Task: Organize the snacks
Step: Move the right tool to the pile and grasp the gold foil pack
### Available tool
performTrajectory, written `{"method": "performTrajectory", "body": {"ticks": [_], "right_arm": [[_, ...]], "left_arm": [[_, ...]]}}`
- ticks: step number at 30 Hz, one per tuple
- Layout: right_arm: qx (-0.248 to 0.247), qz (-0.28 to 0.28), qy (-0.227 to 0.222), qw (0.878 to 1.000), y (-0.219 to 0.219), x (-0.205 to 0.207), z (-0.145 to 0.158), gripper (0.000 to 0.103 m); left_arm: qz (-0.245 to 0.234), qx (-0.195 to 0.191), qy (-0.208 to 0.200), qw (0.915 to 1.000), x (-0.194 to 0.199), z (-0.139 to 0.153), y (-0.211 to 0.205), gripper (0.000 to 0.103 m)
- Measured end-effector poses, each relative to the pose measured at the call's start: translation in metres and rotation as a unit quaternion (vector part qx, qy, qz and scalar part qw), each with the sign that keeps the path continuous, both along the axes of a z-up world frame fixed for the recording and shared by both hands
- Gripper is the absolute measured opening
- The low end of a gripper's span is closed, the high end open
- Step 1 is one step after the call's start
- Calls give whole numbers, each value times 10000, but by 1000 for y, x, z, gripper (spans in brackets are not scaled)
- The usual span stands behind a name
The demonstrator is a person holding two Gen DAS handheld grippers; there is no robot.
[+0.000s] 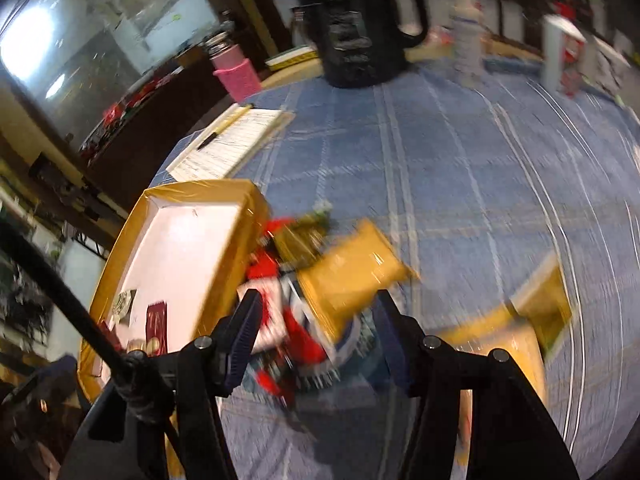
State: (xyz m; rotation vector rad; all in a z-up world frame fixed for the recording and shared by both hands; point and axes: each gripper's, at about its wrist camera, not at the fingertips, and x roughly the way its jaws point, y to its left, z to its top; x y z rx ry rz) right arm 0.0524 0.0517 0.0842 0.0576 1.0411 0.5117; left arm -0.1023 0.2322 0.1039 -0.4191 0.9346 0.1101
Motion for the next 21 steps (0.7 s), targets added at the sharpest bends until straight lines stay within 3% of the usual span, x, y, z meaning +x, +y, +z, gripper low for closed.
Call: {"method": "performTrajectory", "body": {"ticks": [4,9,12,14,16,18,21], "right_arm": [[-159,393,0,9991,39,8,0,44],[-724,819,87,9940,95,-4,-18,33],[-713,1001,272,9920,118,-5,-30,36],[-372,1131,408,9920,120,0,-28,34],[146,1079,497,9928,110,11,-17,34],[271,812,323,9958,96,24,-6,34],[-332,263,151,9990,86,47,-7,34]], "left_arm": [[156,-18,105,9998,-8,-12,25,63],[270,-278,240,9990,-13,-32,52,63],[211,-309,230,9990,-10,-35,58,63],[164,-294,199,9992,-8,-34,60,63],[117,-279,136,9994,-6,-33,63,63],[78,-300,112,9995,-5,-34,66,63],[38,-364,155,9992,-2,-38,70,63]]}}
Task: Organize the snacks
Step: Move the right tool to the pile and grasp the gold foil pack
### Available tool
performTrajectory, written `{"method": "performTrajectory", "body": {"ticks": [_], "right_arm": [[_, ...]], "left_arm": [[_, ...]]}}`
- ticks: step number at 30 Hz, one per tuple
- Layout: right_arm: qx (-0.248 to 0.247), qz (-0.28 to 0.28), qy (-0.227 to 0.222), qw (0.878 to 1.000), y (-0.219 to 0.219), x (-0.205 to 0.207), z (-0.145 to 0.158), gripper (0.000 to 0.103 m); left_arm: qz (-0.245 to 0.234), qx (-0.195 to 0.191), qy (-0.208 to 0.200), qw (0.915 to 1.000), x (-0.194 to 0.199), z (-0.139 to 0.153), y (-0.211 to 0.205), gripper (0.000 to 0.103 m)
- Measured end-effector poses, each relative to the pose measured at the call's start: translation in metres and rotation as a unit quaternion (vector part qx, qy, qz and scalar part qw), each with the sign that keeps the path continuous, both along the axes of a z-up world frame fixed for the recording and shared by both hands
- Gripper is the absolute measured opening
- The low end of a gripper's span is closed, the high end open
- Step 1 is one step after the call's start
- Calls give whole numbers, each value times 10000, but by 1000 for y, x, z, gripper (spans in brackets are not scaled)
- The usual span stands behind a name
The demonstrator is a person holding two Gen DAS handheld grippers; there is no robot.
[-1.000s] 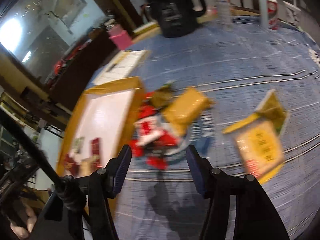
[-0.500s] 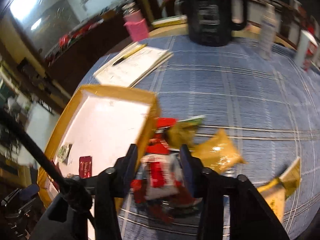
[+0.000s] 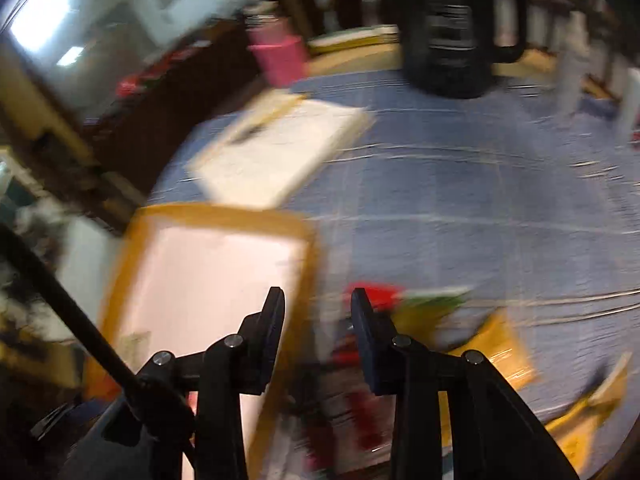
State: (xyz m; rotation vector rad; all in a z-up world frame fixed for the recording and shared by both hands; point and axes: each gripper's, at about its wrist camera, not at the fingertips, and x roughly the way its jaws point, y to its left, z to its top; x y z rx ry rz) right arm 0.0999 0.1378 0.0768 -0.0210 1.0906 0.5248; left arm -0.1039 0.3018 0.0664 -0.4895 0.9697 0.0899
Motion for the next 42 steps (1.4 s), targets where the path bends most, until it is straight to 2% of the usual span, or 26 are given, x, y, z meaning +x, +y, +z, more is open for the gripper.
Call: {"method": "performTrajectory", "body": {"ticks": [2,4,7,9,11,16,18,19,21,22,25,29,32,36,40,42], "right_arm": [[-422,-119,-13,9990,2,11,-10,34],[-772,-1,21,9970,11,17,-22,34],[-965,175,78,9951,16,11,-36,33],[-1055,201,156,9941,12,7,-38,27],[-1059,153,249,9939,2,-2,-37,23],[-992,-184,654,9927,-53,-34,-37,17],[-789,-128,893,9928,-77,-47,-36,18],[-460,-166,984,9939,-93,-52,-32,18],[423,-458,815,9947,-134,-62,-12,20],[636,-624,670,9938,-152,-67,-1,21],[856,-841,527,9914,-192,-84,10,27],[884,-771,692,9907,-204,-99,5,28],[885,-625,638,9921,-196,-101,0,34],[422,-238,218,9986,-168,-98,0,47],[-168,270,-106,9994,-145,-93,-1,47],[-180,213,-328,9991,-145,-85,5,47]], "left_arm": [[-25,-19,41,10000,2,-2,0,63],[-67,-56,71,9999,5,-3,0,63],[-158,-42,46,9999,9,0,-4,63],[-219,-46,21,9997,12,2,-8,63],[-292,-52,-1,9996,15,4,-14,63],[-525,-11,-22,9986,23,9,-32,63],[-649,13,-60,9979,27,13,-42,63],[-719,38,-80,9974,29,14,-48,63],[-887,104,-104,9960,34,17,-63,63],[-984,123,-100,9950,36,18,-71,63],[-1245,147,-68,9921,42,17,-92,63],[-1543,170,-28,9879,48,15,-120,63],[-1728,210,38,9847,50,13,-135,63],[-1827,279,114,9827,47,10,-147,63],[-1725,252,136,9846,43,10,-145,63],[-1638,238,124,9861,42,10,-142,63]]}}
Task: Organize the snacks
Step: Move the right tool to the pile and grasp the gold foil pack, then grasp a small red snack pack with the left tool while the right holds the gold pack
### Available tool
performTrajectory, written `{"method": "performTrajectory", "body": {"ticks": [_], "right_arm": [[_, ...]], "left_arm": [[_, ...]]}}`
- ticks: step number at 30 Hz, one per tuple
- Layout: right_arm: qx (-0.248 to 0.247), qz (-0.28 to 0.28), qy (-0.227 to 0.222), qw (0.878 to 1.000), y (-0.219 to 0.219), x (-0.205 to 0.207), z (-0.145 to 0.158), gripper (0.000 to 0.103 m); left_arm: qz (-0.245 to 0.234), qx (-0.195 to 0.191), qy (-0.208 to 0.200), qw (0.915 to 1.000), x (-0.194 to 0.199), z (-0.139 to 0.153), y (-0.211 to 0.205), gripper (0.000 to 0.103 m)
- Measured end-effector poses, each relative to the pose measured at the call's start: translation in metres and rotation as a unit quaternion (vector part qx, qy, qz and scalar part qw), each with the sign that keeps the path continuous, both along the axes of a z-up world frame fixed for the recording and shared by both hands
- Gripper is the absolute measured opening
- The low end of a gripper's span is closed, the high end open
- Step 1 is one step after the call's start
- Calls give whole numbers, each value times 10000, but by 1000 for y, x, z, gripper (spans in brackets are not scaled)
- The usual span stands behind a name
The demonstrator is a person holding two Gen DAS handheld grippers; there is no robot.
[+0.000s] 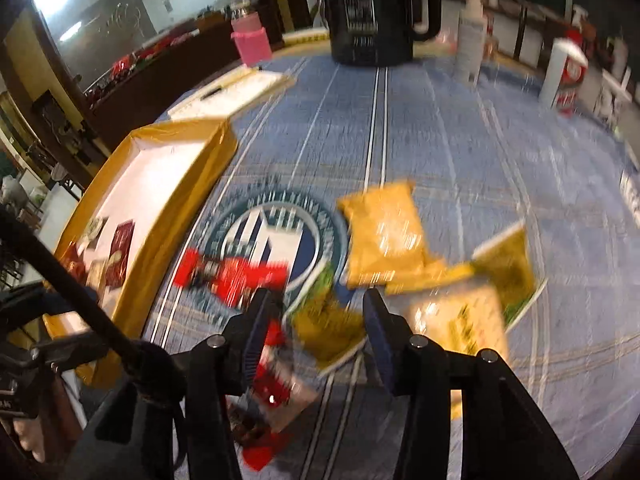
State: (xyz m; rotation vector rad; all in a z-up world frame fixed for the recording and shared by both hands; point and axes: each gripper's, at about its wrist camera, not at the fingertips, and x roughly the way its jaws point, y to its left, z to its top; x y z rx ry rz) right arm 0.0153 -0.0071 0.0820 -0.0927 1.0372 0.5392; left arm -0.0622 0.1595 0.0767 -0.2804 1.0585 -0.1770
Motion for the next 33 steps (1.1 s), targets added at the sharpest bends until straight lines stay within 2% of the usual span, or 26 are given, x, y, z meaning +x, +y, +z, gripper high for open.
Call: {"method": "performTrajectory", "body": {"ticks": [3,8,9,11,12,14,18,21,26,33], "right_arm": [[-27,-314,-74,9995,-2,25,4,49],[-824,-340,87,9960,21,55,-23,49],[-969,-327,77,9947,24,56,-28,52],[-1300,-225,-85,9912,34,56,-32,49],[-1343,-227,-104,9906,35,54,-33,43],[-1368,-222,-78,9903,34,54,-33,42],[-1076,-251,21,9939,22,54,-27,32],[-651,-375,185,9970,9,49,-20,30],[123,-605,384,9974,-21,33,-4,29],[850,-529,509,9937,-58,-11,24,29]], "left_arm": [[63,-54,41,10000,-1,-1,1,63],[-65,8,92,9999,-4,-3,-8,63],[-110,39,98,9999,-5,-3,-11,63],[-168,75,121,9998,-5,-5,-15,63],[-208,96,144,9996,-5,-6,-17,63],[-264,137,192,9994,-4,-10,-21,63],[-365,145,318,9987,-2,-19,-29,63],[-460,185,358,9981,0,-23,-37,63],[-784,298,443,9955,4,-32,-54,63],[-1574,713,505,9837,11,-50,-91,63]]}}
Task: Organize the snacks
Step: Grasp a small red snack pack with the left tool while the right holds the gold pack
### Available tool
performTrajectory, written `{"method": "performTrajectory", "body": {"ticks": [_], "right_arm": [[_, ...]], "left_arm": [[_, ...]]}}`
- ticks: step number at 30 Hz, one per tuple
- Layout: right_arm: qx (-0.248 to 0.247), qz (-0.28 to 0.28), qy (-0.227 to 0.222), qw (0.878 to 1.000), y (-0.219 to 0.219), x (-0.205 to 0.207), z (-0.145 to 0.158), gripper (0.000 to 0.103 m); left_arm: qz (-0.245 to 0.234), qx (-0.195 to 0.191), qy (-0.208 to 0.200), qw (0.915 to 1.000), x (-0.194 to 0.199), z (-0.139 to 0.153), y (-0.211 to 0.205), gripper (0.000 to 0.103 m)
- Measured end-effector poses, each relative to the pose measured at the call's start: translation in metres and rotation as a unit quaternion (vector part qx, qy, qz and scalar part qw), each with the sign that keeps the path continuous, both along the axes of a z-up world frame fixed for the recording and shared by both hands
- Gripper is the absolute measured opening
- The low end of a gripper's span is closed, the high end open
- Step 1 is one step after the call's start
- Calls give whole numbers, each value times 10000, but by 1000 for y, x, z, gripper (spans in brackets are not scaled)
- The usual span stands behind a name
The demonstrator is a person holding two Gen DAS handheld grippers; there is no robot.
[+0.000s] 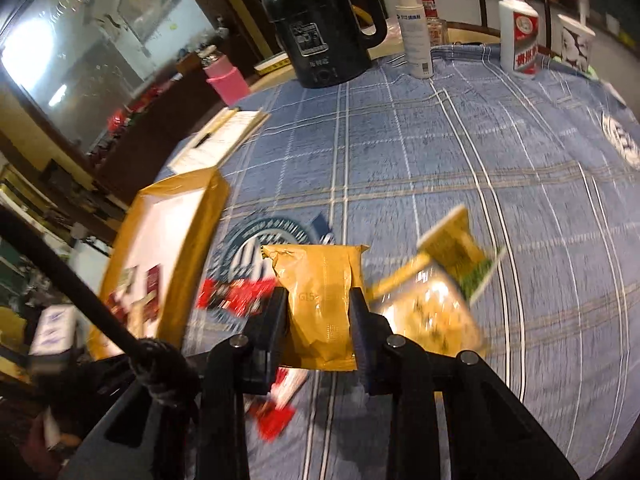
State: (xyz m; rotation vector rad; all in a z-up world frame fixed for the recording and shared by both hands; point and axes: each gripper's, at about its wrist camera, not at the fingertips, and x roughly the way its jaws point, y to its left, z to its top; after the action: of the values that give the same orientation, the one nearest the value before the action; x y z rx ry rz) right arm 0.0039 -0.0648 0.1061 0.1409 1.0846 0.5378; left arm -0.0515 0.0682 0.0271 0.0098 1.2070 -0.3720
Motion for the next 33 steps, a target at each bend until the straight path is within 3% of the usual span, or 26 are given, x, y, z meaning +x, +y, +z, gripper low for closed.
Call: {"method": "performTrajectory", "body": {"ticks": [6,13,16,17,18,25,33], "right_arm": [[275,1,248,9993,-23,-28,-7,30],[352,-20,388,9986,-37,-43,-17,30],[338,-4,415,9986,-40,-49,-18,29],[342,-2,418,9985,-41,-51,-18,30],[341,5,416,9986,-42,-52,-17,30],[371,203,344,9985,-39,-61,-11,30],[530,755,258,9954,14,-58,5,30]], "left_arm": [[-528,316,-75,9981,1,-10,-24,63],[-688,61,14,9976,-1,-10,-46,63],[-664,381,-128,9970,-5,-11,-61,59],[-608,598,-228,9961,-5,-11,-64,40],[-570,658,-270,9958,-4,-11,-65,29],[180,72,-308,9993,-9,7,-35,25],[1131,-521,-528,9908,-23,50,36,25]]}}
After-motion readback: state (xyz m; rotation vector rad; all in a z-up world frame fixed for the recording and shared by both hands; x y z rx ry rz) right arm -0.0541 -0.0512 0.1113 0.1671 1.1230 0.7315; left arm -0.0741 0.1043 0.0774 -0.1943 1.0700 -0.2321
